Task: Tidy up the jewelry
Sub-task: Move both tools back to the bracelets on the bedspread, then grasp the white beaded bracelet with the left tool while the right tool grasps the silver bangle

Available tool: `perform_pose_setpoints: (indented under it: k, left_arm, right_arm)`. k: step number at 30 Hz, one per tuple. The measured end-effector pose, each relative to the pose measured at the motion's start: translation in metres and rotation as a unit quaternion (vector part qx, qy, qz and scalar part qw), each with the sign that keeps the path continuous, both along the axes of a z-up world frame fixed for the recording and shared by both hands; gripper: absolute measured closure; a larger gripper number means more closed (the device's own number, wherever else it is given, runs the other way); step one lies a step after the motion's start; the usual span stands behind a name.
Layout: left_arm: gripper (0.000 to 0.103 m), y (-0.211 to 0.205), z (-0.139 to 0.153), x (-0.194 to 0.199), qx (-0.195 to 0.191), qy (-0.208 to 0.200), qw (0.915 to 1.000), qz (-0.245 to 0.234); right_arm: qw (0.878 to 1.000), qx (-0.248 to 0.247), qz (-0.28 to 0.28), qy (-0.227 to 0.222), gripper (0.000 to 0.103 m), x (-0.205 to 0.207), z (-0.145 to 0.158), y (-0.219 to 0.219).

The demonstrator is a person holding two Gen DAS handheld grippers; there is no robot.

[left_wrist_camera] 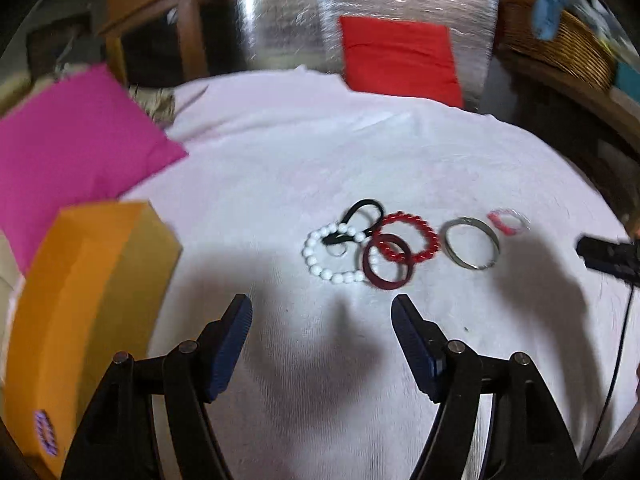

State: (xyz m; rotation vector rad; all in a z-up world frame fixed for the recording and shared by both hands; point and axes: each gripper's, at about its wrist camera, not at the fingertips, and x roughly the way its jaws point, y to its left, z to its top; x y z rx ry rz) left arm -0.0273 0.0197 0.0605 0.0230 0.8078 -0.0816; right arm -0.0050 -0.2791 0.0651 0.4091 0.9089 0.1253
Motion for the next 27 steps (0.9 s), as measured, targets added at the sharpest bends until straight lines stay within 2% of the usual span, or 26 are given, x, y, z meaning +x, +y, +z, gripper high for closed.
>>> perform_pose_setpoints:
  k: [2, 6, 11, 13, 15, 19, 23, 26, 27]
  left_arm:
    - [0.030, 0.000, -0.005, 0.005, -0.023, 0.005, 0.9997, 0.002]
    - [0.030, -0.003, -0.014, 0.024, 0.001, 0.011, 0.9999, -0.003]
    - [0.030, 0.028, -0.023, 0.049, -0.061, 0.036, 0.9967, 0.039]
    - [0.036, 0.031, -0.027, 0.054, -0.069, 0.043, 0.9959, 0.040]
    - [0.046, 0.028, -0.029, 0.059, -0.074, 0.046, 0.9958, 0.029]
    - [0.053, 0.020, -0.030, 0.067, -0.078, 0.047, 0.9958, 0.008]
    - [0.083, 0.018, -0.037, 0.079, -0.090, 0.065, 0.9938, -0.009]
    - [0.093, 0.020, -0.039, 0.081, -0.090, 0.066, 0.9936, -0.014]
    - [0.093, 0.022, -0.039, 0.083, -0.096, 0.069, 0.9928, -0.015]
  right_arm:
    - [1.000, -0.008, 0.008, -0.002, 0.047, 0.000, -0.001, 0.000]
    - [0.999, -0.027, 0.018, 0.005, 0.047, 0.005, -0.007, 0.005]
    - [0.999, -0.030, 0.025, 0.011, 0.047, 0.009, -0.012, 0.014]
    - [0.999, -0.036, 0.029, 0.009, 0.047, 0.010, -0.012, 0.019]
    - [0.999, -0.036, 0.034, 0.010, 0.047, 0.013, -0.014, 0.025]
    - [0.999, -0.032, 0.040, 0.009, 0.047, 0.019, -0.016, 0.035]
    - [0.997, -0.044, 0.066, 0.010, 0.047, 0.027, -0.023, 0.054]
    - [0.993, -0.060, 0.098, 0.019, 0.047, 0.032, -0.033, 0.071]
    - [0.991, -0.073, 0.107, 0.020, 0.046, 0.034, -0.036, 0.079]
